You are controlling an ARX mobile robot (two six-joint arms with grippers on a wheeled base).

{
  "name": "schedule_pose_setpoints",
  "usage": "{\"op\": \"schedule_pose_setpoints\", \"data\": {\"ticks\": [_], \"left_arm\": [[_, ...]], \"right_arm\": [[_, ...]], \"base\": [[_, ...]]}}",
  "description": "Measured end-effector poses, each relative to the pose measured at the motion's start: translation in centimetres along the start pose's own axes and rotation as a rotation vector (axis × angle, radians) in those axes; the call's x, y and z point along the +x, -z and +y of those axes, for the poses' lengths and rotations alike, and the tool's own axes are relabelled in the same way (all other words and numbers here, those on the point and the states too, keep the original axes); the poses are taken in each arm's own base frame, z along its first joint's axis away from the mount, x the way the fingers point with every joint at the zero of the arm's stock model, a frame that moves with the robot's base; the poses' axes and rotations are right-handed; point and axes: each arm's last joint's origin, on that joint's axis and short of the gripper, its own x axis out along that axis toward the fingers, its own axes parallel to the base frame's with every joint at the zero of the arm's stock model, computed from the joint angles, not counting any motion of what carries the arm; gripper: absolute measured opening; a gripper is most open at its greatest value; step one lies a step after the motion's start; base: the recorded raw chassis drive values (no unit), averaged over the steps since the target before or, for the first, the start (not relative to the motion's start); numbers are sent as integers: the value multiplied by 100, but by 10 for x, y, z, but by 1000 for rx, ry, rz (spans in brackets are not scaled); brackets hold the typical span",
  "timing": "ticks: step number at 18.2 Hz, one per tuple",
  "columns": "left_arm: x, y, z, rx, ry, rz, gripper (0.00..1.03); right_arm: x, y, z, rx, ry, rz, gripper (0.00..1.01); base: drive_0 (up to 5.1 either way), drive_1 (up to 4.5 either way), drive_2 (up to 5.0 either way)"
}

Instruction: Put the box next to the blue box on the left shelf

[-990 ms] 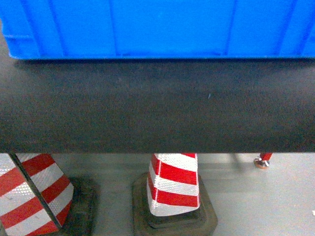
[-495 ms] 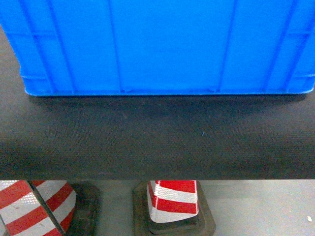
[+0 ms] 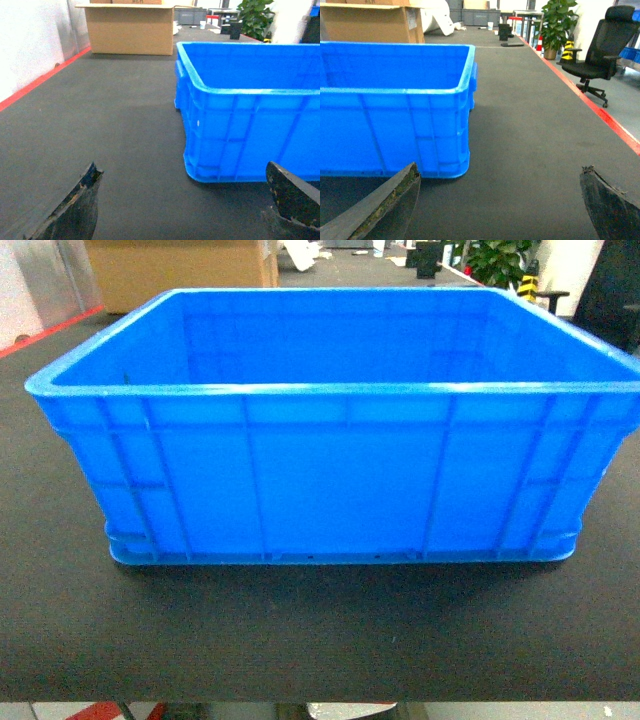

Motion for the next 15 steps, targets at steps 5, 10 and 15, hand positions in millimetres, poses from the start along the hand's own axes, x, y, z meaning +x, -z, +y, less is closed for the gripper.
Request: {"op": "schedule_pose_setpoints", "data": {"ticks": [5, 10, 15], "left_arm": [[0, 0, 0, 0, 0, -1, 98], [1, 2, -2, -13, -91, 44, 98], [9, 3, -7, 0, -237, 83, 98]], "right_arm": [[0, 0, 0, 0, 0, 2, 98], [0, 1, 0, 1, 3, 6, 98], [4, 4, 6, 26, 136, 159, 98]], "base": [[0, 0, 0], [0, 0, 0], [0, 0, 0]]}}
